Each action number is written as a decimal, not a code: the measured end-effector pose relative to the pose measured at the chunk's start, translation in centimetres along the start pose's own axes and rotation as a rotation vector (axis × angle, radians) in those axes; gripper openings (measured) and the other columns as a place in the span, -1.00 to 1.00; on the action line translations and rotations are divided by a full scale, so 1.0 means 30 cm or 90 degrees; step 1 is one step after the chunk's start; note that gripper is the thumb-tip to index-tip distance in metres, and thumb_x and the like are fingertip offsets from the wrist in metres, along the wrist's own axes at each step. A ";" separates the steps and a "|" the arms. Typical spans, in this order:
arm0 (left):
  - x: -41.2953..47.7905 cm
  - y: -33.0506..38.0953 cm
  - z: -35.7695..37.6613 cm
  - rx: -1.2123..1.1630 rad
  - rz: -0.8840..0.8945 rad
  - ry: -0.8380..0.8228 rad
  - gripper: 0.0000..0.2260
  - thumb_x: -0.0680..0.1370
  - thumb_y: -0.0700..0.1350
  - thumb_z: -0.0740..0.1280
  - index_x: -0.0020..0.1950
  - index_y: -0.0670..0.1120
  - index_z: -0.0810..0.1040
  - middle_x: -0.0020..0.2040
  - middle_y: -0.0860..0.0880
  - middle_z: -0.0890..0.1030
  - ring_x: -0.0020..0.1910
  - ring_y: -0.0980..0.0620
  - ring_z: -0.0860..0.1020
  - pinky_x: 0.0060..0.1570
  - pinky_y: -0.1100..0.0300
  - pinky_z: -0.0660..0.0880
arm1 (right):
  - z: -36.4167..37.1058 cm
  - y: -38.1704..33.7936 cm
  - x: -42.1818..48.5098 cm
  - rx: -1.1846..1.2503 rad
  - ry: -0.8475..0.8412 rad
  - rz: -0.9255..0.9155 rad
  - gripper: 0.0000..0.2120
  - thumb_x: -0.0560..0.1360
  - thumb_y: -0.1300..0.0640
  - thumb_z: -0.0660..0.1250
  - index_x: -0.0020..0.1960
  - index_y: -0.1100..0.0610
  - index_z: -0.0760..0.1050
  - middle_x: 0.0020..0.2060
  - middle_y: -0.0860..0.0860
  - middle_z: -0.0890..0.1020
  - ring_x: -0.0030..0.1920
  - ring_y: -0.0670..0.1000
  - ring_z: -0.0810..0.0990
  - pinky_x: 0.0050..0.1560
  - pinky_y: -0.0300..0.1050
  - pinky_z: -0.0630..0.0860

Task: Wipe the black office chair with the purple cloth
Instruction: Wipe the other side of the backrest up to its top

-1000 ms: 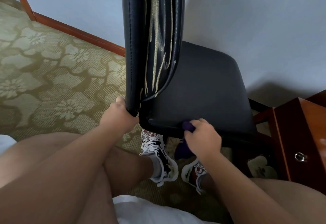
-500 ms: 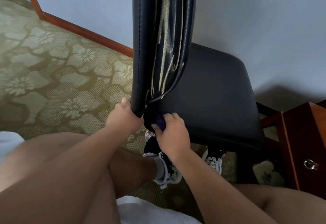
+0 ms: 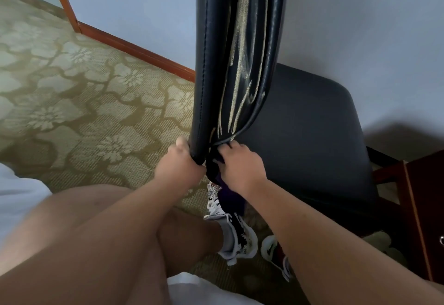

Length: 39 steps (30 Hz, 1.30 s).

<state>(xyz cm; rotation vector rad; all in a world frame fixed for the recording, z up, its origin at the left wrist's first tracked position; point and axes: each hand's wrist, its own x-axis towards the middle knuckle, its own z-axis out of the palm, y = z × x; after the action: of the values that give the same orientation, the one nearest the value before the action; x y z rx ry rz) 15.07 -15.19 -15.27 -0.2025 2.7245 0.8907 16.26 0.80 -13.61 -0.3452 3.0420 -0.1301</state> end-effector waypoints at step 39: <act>0.050 -0.022 -0.003 0.010 -0.010 -0.024 -0.65 0.36 0.03 0.34 0.08 -0.01 0.37 -0.05 0.01 0.44 -0.23 -0.04 0.59 -0.29 0.00 0.63 | 0.102 0.087 -0.231 0.060 0.133 0.154 -0.80 0.54 0.05 0.31 0.15 -0.01 0.49 -0.08 -0.06 0.54 -0.12 0.07 0.53 -0.31 -0.02 0.52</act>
<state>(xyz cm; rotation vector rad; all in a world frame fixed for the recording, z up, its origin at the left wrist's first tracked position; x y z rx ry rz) 13.77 -15.84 -16.00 -0.2015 2.6909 0.8607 22.69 4.68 -16.42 0.0469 3.2361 -0.3115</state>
